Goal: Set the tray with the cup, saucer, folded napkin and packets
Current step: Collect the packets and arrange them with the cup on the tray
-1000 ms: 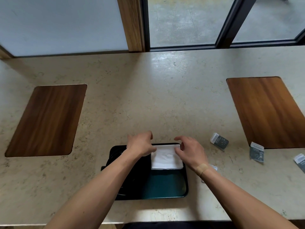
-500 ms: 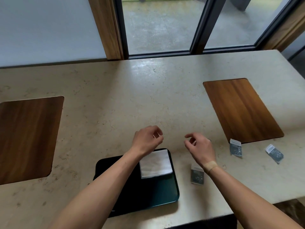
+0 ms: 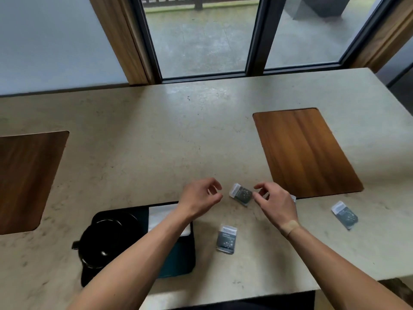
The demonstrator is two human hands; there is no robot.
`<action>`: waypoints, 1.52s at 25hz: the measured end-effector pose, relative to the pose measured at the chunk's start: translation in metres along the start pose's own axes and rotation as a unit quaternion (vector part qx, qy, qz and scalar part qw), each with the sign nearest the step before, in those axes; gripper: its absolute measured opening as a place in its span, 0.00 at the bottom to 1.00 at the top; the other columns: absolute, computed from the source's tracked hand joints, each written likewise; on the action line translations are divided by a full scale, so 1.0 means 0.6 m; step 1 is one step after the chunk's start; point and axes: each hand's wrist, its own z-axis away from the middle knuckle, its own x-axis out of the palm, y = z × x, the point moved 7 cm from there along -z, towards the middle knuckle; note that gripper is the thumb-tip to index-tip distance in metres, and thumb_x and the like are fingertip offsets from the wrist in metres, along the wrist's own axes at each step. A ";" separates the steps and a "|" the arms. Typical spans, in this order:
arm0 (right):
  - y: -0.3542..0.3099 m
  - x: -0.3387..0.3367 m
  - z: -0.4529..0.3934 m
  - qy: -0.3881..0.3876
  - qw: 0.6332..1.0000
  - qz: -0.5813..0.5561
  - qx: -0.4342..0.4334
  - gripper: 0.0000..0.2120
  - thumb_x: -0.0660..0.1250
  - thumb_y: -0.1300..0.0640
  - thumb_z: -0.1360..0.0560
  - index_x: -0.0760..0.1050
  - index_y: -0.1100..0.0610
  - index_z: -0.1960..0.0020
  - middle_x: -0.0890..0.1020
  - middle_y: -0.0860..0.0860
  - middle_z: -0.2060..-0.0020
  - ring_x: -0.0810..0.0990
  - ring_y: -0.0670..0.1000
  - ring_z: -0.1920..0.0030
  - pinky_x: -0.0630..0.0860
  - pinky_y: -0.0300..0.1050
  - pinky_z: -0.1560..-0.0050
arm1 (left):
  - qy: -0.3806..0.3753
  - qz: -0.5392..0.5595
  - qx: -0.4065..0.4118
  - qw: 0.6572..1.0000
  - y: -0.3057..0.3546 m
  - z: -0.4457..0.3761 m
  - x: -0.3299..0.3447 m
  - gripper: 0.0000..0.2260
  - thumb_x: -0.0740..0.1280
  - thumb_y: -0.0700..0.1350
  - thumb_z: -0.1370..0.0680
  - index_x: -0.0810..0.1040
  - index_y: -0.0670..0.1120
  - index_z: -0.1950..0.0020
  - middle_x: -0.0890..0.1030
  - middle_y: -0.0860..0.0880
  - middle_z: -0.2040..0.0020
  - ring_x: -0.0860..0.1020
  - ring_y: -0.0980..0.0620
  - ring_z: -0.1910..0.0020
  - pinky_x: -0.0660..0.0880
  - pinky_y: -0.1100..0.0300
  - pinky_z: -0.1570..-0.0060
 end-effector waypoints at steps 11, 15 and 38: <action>0.042 0.042 -0.043 -0.170 0.979 0.091 -0.074 0.26 0.68 0.42 0.26 0.71 0.49 0.31 0.77 0.51 0.37 0.78 0.53 0.41 0.78 0.50 0.46 | -0.115 -0.213 -0.116 0.963 -0.023 0.089 0.126 0.27 0.72 0.60 0.31 0.71 0.58 0.33 0.73 0.50 0.39 0.70 0.48 0.38 0.64 0.50 0.44; 0.005 0.079 -0.061 -0.167 0.974 0.130 -0.086 0.28 0.68 0.41 0.27 0.70 0.51 0.31 0.75 0.53 0.38 0.77 0.56 0.43 0.78 0.51 0.49 | -0.092 -0.242 -0.109 0.960 -0.027 0.100 0.141 0.27 0.73 0.59 0.33 0.71 0.55 0.36 0.72 0.49 0.41 0.71 0.47 0.41 0.63 0.49 0.45; 0.044 0.044 -0.043 -0.153 0.983 -0.007 0.102 0.06 0.72 0.51 0.27 0.78 0.52 0.53 0.83 0.52 0.54 0.80 0.52 0.54 0.79 0.51 0.51 | -0.141 0.047 -0.097 0.984 -0.007 0.029 0.135 0.08 0.73 0.44 0.28 0.74 0.47 0.56 0.83 0.44 0.52 0.79 0.48 0.56 0.71 0.59 0.60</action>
